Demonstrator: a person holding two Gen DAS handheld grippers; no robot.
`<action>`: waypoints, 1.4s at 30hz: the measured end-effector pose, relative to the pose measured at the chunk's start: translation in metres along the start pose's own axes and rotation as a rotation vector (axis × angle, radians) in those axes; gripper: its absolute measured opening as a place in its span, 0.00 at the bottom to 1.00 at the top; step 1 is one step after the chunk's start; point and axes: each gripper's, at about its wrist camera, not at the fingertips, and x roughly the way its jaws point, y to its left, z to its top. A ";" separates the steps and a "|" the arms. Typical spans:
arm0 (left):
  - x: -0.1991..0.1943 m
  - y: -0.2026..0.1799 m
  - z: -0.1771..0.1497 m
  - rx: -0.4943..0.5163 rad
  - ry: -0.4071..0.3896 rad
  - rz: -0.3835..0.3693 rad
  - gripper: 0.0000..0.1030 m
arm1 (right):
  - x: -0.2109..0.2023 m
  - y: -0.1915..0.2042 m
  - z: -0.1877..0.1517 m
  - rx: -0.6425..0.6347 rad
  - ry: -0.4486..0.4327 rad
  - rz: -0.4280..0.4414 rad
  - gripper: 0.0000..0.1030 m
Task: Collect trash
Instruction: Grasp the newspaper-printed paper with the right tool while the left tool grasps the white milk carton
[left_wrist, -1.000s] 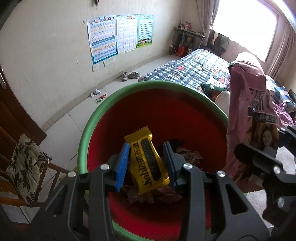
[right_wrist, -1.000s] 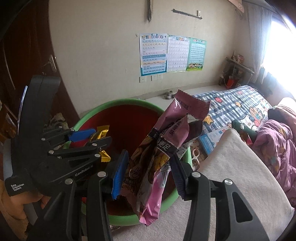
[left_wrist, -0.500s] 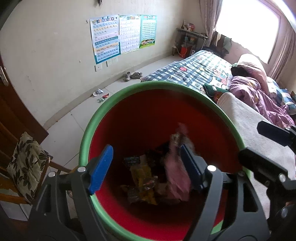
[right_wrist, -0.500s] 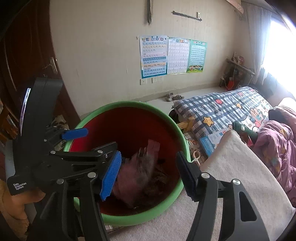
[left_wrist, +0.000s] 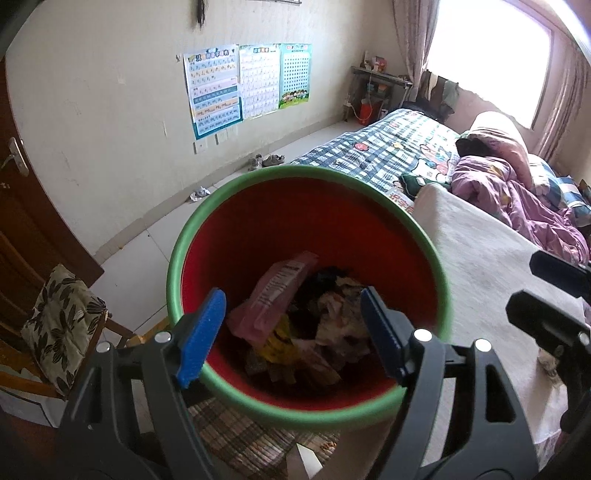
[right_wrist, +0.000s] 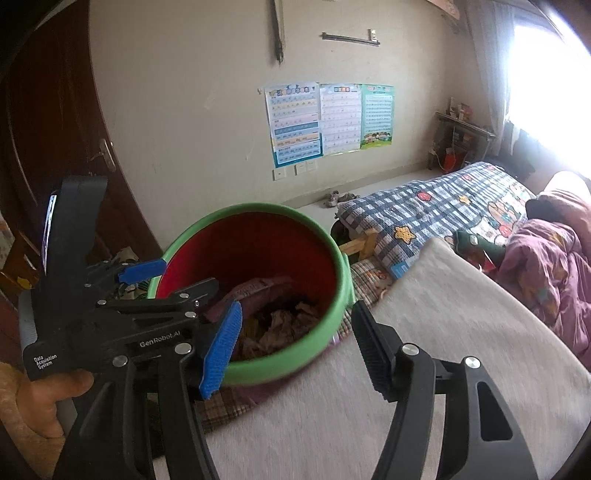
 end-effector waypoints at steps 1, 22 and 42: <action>-0.003 -0.003 -0.002 0.002 -0.001 -0.001 0.70 | -0.006 -0.001 -0.005 0.006 0.000 -0.003 0.60; -0.087 -0.139 -0.104 0.214 0.009 -0.280 0.83 | -0.076 -0.149 -0.127 0.178 0.183 -0.236 0.74; -0.091 -0.294 -0.199 1.175 0.092 -0.557 0.95 | -0.096 -0.207 -0.167 0.312 0.228 -0.146 0.44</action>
